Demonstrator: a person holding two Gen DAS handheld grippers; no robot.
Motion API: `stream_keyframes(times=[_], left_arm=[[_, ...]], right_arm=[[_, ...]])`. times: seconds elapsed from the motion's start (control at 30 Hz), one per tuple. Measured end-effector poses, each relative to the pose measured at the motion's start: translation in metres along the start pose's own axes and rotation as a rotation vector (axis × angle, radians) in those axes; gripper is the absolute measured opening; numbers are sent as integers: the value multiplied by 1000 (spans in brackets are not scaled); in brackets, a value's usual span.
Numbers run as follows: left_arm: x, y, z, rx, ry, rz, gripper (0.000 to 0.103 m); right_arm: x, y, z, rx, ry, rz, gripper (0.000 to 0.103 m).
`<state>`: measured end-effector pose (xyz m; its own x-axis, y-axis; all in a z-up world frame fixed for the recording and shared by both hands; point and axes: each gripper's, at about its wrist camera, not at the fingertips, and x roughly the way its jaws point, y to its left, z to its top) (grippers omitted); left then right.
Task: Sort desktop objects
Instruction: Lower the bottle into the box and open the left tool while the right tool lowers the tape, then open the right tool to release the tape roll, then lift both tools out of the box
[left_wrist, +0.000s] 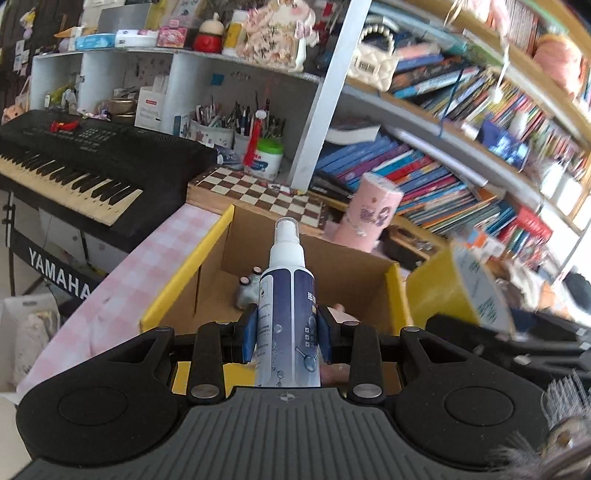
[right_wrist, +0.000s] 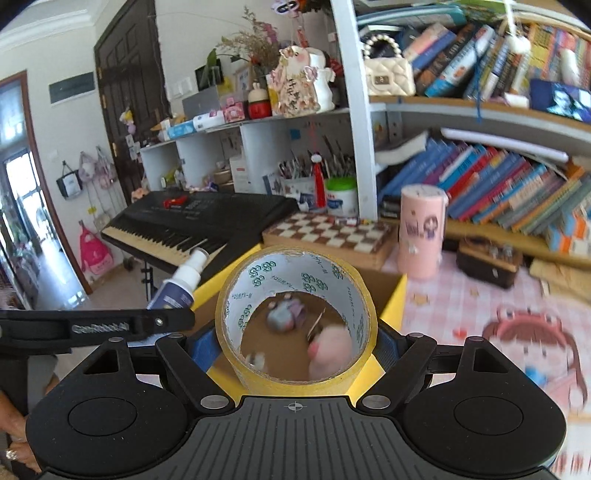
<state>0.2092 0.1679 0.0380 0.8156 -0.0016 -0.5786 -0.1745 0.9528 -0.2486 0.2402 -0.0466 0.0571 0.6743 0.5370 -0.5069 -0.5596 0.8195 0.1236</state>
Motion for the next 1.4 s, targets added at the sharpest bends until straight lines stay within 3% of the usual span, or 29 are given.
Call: stream_keyframes(times=[0.23, 0.37, 0.53, 0.7, 0.93, 1.1, 1.3, 1.4], left_arm=[[69, 3, 8, 64, 133, 81, 30], [98, 3, 6, 106, 214, 125, 30], [119, 0, 2, 174, 302, 192, 30], [128, -1, -4, 199, 354, 204, 30], [128, -8, -6, 234, 337, 209, 33], [127, -12, -9, 262, 317, 202, 44], [110, -21, -7, 283, 248, 196, 71], [97, -26, -3, 297, 209, 175, 75]], right_arm=[[62, -11, 21, -123, 39, -26, 83], [99, -14, 31, -154, 154, 34, 83], [137, -3, 29, -279, 296, 25, 83], [168, 2, 22, -398, 420, 63, 83], [192, 4, 21, -405, 504, 71, 83], [202, 3, 17, -384, 546, 66, 84], [196, -5, 19, -281, 516, 63, 84], [180, -9, 28, -213, 430, 92, 87]])
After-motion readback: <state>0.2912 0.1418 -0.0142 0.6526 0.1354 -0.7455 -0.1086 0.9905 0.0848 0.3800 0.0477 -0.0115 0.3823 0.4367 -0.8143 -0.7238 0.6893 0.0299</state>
